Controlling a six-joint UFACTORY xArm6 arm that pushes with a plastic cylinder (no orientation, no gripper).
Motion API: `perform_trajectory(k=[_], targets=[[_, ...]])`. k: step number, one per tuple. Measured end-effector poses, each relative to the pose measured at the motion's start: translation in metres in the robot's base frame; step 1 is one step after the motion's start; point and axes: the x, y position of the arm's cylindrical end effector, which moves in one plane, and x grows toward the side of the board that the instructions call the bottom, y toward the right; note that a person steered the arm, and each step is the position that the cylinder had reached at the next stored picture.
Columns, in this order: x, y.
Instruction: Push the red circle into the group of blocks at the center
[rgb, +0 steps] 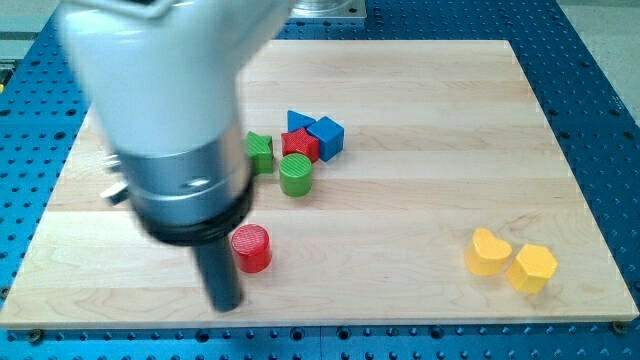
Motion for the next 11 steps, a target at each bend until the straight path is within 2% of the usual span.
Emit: perform_trajectory(k=[1, 2, 3, 4, 5, 6, 8, 9, 10, 11], targets=[[-0.019, -0.040], [-0.068, 0.053], [-0.062, 0.094], [-0.008, 0.051], [-0.008, 0.124], [-0.064, 0.169], [-0.095, 0.211], [-0.112, 0.188], [-0.097, 0.222], [-0.125, 0.228]])
